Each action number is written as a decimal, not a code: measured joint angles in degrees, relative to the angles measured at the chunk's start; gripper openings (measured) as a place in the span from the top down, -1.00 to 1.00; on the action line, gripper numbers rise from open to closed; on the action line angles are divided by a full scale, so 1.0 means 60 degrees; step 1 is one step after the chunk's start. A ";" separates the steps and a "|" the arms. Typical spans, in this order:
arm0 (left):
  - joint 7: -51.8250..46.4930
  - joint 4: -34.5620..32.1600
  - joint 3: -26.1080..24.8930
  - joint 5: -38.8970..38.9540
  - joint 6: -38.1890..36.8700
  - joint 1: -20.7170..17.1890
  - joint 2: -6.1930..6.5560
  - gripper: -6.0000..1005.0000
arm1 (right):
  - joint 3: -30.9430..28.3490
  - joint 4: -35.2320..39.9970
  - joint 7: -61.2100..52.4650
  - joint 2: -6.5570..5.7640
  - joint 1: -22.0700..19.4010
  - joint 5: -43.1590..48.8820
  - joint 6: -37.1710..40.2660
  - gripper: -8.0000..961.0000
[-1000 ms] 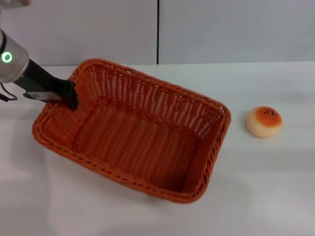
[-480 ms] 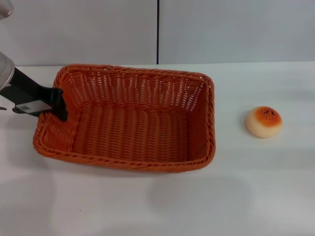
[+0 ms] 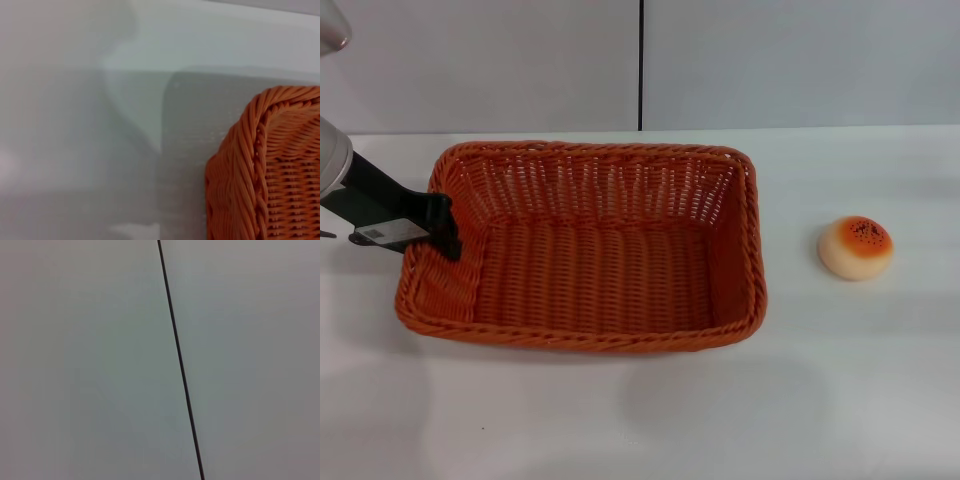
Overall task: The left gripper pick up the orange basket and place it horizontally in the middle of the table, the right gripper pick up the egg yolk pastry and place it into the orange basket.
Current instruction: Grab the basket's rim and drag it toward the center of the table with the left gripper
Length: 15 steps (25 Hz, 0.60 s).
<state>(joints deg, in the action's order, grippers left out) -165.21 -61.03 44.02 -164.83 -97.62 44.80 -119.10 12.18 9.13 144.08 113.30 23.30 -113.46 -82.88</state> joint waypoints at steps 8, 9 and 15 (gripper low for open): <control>0.0020 -0.0006 -0.0011 0.0921 0.0081 -0.0200 0.0077 0.71 | 0.0006 -0.0001 0.0026 -0.0002 -0.0001 0.0000 0.0078 -0.43; 0.0020 0.0004 -0.0037 0.0978 0.0058 -0.0207 0.0090 0.71 | 0.0005 -0.0003 0.0025 -0.0002 -0.0001 0.0000 0.0101 -0.43; 0.0028 -0.0032 -0.0183 0.1091 0.0029 -0.0415 0.0138 0.71 | 0.0055 -0.0013 0.0015 -0.0002 0.0023 0.0000 0.0189 -0.43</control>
<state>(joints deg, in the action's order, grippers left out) -165.04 -61.22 42.93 -158.29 -97.45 42.31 -118.27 12.51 9.05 144.16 113.29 23.44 -113.46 -81.75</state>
